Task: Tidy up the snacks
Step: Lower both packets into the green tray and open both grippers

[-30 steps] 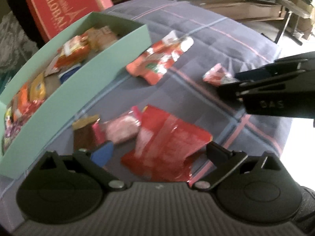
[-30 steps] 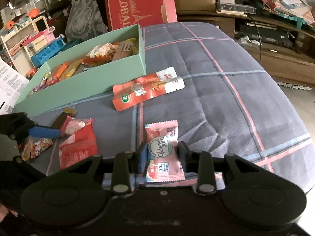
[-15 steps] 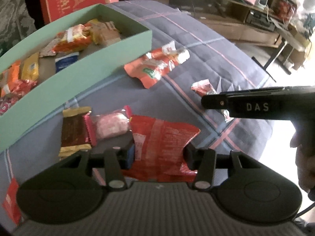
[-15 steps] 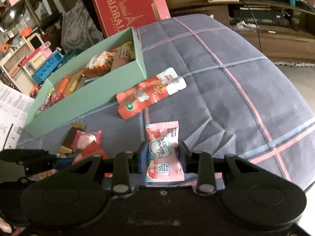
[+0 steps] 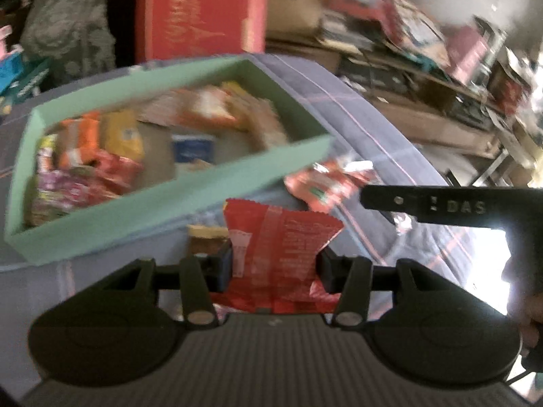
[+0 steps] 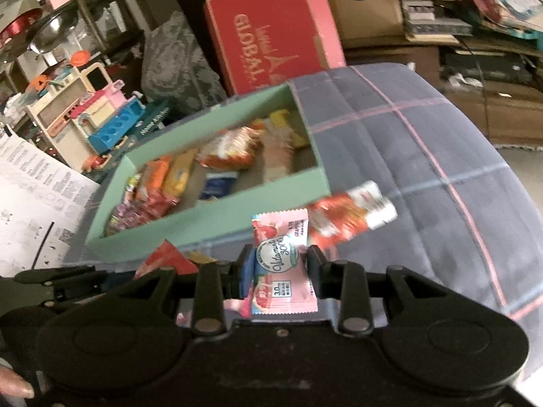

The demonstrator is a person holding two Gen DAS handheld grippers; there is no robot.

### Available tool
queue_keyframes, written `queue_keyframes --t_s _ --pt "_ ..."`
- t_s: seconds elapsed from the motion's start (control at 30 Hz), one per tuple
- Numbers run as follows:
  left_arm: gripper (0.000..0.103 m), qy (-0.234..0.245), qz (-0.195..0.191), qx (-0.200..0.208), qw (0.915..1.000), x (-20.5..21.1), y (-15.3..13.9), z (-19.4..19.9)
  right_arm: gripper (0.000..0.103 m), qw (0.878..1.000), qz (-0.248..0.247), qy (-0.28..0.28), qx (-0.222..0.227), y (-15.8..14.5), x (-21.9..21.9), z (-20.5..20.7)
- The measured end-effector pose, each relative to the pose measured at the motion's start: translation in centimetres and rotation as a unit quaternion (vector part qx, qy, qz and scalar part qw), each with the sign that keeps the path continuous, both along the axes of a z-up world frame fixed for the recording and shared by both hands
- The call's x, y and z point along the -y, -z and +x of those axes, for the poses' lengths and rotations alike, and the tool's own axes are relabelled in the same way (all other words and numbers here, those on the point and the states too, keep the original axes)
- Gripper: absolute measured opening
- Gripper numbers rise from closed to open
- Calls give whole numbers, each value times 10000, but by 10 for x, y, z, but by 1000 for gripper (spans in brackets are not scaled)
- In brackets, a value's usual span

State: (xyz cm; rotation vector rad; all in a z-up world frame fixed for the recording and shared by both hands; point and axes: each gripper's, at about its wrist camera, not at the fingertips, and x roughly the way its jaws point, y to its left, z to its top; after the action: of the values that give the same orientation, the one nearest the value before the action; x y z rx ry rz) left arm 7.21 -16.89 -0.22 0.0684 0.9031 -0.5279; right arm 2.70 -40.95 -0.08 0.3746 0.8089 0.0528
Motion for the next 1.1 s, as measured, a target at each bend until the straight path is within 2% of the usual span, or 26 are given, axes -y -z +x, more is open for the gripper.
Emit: queue_keyframes --t_s 0.2,0.37,0.77,0.87,0.9,0.93,0.97,1.0,1.03,1.1 --pt "48 -580 -99 227 9980 -42 -16 39 32 9996 4 -247 158 -23 -31 46" --pt "48 -838 -165 278 9960 -60 -20 77 32 9985 44 -520 169 -34 -61 98" --pt "48 -909 -33 -59 9958 -61 18 132 33 9962 104 -857 -115 -15 -106 181" --pt "50 -959 10 -102 9953 -61 25 140 37 9959 130 -889 -88 -12 -111 191" --pt "57 -1010 51 -74 9948 -60 26 140 49 9959 157 -885 -67 -12 -112 193" --pt "78 -1055 99 -31 9944 -59 26 140 59 9961 188 -856 -53 -12 -112 195" --pt "91 -1122 147 38 9936 -59 26 139 80 9965 198 -807 -12 -13 -112 196" --pt "102 -1210 188 151 9924 -59 24 138 92 9970 184 -749 75 -14 -110 193" --pt "103 -1265 203 237 9915 -59 23 137 93 9971 159 -730 155 -16 -109 190" --pt "103 -1290 181 157 9914 -60 24 138 98 9971 103 -720 209 -17 -106 187"
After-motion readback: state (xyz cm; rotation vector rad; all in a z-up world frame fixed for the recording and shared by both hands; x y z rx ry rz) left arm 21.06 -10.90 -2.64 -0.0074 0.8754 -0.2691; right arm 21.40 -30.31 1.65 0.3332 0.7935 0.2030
